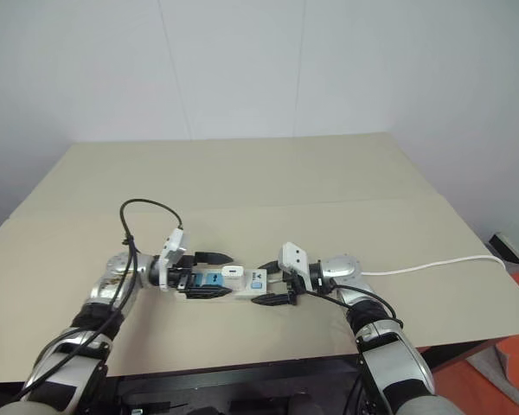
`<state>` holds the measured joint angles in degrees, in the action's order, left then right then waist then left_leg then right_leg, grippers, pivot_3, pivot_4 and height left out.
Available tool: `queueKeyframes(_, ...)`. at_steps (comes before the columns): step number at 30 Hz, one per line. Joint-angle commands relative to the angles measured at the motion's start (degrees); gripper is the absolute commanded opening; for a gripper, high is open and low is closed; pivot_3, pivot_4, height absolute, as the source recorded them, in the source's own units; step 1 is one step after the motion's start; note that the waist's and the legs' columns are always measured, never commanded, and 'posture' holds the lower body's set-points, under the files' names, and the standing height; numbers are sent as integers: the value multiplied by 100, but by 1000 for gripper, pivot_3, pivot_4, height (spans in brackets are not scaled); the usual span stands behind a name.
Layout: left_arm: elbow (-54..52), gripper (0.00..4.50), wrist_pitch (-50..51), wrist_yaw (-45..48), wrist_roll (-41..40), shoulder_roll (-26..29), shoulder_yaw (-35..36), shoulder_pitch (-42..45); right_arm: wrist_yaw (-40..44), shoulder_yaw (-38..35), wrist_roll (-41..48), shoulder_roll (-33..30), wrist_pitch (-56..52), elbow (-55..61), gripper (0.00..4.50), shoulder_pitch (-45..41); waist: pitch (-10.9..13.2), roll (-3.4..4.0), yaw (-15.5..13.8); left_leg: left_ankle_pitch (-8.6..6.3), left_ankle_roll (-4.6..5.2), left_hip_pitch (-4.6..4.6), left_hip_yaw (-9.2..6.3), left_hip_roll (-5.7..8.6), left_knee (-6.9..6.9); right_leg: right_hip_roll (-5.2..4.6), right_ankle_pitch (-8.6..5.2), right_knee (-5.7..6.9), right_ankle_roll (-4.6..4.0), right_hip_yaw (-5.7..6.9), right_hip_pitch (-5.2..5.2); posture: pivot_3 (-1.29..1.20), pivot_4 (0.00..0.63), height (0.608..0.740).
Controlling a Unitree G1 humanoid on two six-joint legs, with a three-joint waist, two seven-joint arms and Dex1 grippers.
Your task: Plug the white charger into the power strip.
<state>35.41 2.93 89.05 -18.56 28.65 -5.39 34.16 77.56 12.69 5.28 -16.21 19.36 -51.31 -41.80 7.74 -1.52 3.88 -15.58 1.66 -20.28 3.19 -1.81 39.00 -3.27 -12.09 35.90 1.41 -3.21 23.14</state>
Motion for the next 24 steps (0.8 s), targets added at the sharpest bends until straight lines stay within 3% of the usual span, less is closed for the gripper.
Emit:
queueKeyframes(1,-549,4451,290,155,-155,299,134,-130,-21,61,-199,-98,-76,-115,3407,93,3,-2,0,0,0,-1,1,0,-1,0,0,-1,0,-1,2,0,150,740)
queueKeyframes(8,-1505,4451,521,-92,-558,794,707,-318,308,-71,-16,-209,-476,-69,3407,-28,30,-27,-10,0,0,-7,2,-4,-1,-3,2,-1,-4,-2,11,0,150,740)
queueKeyframes(9,-1613,4500,544,-188,-606,824,806,-358,396,-99,22,-248,-536,-27,4131,-34,31,-27,-25,0,0,-8,2,-3,-3,-5,3,-2,-6,-2,13,0,150,740)
queueKeyframes(11,-1822,4500,647,-355,-695,881,965,-437,501,-180,118,-325,-593,91,4457,-19,41,-25,-50,0,0,-22,3,-1,-6,-10,2,-4,-4,-1,28,0,150,740)
queueKeyframes(20,-2682,4500,896,-925,-581,1432,1163,-1099,961,-671,880,-1326,-1341,2206,4457,677,54,-24,-173,1,0,-206,5,2,-1,-16,9,6,-5,7,204,0,150,740)
queueKeyframes(24,-3104,4500,1112,-1114,-774,1737,1445,-1497,726,-1204,1241,-2029,-1589,3392,4457,1295,68,-25,-197,-2,3,-217,5,0,-8,-17,9,-1,-4,11,209,0,150,740)
